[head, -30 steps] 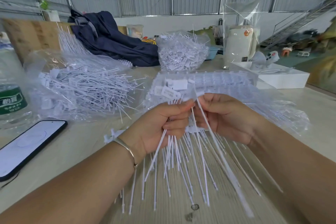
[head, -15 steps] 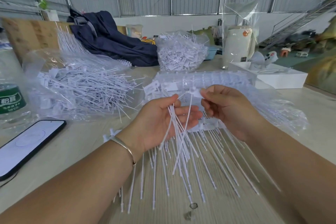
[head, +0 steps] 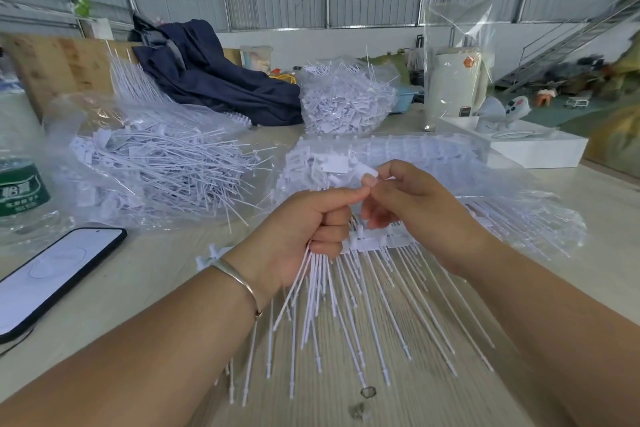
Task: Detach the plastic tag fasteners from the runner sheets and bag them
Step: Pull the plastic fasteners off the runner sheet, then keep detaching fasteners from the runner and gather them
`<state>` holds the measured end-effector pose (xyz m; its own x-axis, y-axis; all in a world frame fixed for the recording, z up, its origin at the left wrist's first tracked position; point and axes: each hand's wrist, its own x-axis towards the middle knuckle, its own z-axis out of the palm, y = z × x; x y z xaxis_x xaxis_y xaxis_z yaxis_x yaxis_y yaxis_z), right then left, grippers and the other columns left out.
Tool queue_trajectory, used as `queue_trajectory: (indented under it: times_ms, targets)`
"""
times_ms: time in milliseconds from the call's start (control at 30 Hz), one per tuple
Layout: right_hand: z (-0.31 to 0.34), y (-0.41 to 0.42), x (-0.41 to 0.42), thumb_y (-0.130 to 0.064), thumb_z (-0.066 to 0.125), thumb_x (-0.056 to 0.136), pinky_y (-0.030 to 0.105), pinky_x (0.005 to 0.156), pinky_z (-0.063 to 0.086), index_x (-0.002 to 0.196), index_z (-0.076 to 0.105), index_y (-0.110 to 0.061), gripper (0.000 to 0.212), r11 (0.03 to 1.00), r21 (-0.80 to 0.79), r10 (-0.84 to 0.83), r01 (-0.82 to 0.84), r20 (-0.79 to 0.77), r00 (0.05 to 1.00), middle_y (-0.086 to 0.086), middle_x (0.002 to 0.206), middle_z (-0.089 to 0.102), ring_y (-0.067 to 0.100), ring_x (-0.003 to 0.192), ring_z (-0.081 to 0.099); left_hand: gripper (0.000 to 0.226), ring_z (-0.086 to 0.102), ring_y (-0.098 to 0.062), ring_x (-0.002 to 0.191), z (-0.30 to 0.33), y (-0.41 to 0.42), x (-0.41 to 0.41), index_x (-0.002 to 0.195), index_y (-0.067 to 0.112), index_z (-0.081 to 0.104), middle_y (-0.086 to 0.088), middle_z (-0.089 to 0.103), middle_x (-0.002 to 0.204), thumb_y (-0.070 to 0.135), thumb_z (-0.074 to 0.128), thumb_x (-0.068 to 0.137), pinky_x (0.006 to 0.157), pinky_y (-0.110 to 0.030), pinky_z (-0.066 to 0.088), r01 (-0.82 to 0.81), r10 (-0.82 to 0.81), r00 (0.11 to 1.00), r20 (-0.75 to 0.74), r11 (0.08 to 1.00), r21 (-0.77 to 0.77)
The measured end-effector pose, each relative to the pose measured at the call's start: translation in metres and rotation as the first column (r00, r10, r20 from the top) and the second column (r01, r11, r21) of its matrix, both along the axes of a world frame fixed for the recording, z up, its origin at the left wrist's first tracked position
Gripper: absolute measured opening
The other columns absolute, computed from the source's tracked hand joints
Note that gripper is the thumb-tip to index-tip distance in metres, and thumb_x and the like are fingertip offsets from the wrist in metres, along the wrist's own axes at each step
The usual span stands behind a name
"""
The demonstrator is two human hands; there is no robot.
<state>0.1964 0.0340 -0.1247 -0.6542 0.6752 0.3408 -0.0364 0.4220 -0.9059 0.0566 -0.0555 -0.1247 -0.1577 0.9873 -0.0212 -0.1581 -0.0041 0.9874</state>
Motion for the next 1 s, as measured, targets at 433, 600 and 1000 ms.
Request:
queue_trajectory:
  times_ms: [433, 600, 1000]
  targets:
    - [-0.012, -0.02, -0.01, -0.012, 0.066, 0.084, 0.039, 0.091, 0.048, 0.137, 0.047, -0.012, 0.056, 0.65, -0.546, 0.565, -0.529, -0.119, 0.816, 0.011, 0.113, 0.065, 0.032, 0.106, 0.058, 0.045, 0.05, -0.011, 0.056, -0.001, 0.004, 0.001, 0.061, 0.015, 0.049, 0.0, 0.053, 0.061, 0.04, 0.048, 0.098, 0.046, -0.019, 0.039, -0.413, 0.356, 0.854, 0.379, 0.907, 0.079]
    - [-0.014, -0.021, -0.008, -0.01, 0.067, 0.086, 0.049, 0.096, 0.05, 0.137, 0.045, -0.008, 0.055, 0.62, -0.56, 0.621, -0.55, -0.077, 0.78, 0.025, 0.115, 0.065, 0.047, 0.116, 0.057, 0.051, 0.057, -0.006, 0.079, -0.005, 0.004, -0.001, 0.06, 0.023, 0.066, 0.007, 0.065, 0.079, 0.048, 0.044, 0.099, 0.07, -0.022, 0.045, -0.573, 0.574, 0.818, 0.04, 0.805, 0.157]
    - [-0.012, -0.022, -0.013, -0.031, 0.048, 0.096, 0.016, 0.039, 0.023, 0.076, 0.053, -0.015, 0.026, 0.779, -0.446, 0.49, -0.44, -0.005, 0.872, 0.002, 0.055, 0.037, 0.009, 0.042, 0.023, 0.035, 0.057, 0.0, 0.053, 0.009, 0.007, 0.011, 0.072, 0.008, 0.065, 0.001, 0.065, 0.065, 0.034, 0.06, 0.095, 0.057, -0.016, 0.043, -0.456, 0.547, 0.75, -0.373, 0.835, 0.308]
